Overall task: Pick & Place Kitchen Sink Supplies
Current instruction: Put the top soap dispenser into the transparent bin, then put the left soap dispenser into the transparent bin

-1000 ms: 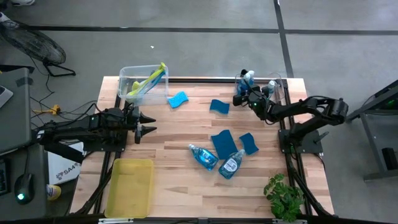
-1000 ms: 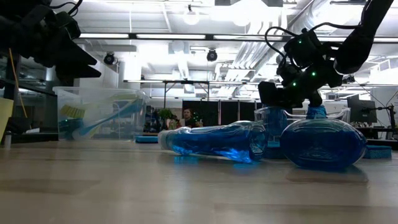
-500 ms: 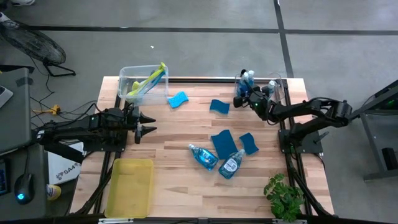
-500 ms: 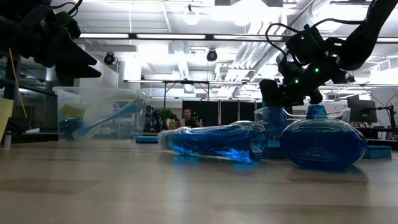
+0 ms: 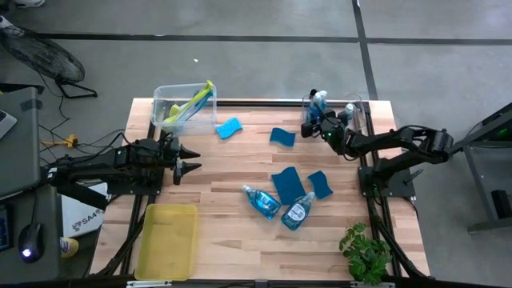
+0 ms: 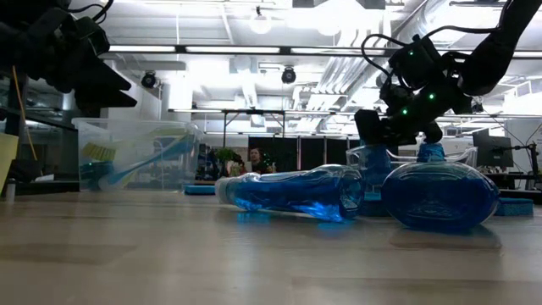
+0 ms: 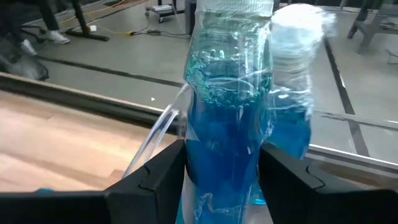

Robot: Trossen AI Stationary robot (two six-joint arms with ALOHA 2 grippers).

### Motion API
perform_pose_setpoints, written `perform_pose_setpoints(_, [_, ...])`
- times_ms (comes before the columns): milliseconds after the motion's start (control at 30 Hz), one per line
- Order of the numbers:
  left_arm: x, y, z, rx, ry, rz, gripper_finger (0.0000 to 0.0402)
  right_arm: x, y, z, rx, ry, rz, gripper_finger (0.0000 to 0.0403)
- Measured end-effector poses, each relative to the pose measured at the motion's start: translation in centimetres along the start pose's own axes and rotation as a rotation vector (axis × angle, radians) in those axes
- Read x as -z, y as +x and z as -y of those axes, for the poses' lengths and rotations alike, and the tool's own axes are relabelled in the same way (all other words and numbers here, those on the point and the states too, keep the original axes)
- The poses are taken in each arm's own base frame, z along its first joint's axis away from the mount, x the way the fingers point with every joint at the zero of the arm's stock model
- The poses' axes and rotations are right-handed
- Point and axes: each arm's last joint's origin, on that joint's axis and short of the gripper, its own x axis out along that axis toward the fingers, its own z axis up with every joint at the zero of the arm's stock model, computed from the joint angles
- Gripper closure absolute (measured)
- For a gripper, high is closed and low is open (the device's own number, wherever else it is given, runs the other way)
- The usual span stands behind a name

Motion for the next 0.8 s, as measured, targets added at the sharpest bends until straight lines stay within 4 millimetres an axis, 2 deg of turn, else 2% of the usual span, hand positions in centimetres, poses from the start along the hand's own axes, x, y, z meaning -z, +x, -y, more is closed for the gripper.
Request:
perform_pose_setpoints(333, [0.00,0.00,0.00,0.000,0.000,0.000,0.0193,0.01,0.00,-0.02,-0.009,0.021,-0.006,0.0223])
perform_pose_setpoints(633, [-0.01,0.00,0.01,0.001,0.000,0.000,0.0193,-0.13,0.07,-0.06,-0.035,0.030,-0.010,0.0180])
perform_pose_setpoints(800, [0.03,-0.01,0.00,0.000,0.000,-0.005,0.0193,-0.15,0.17,0.03,-0.044,0.033,-0.015,0.0175])
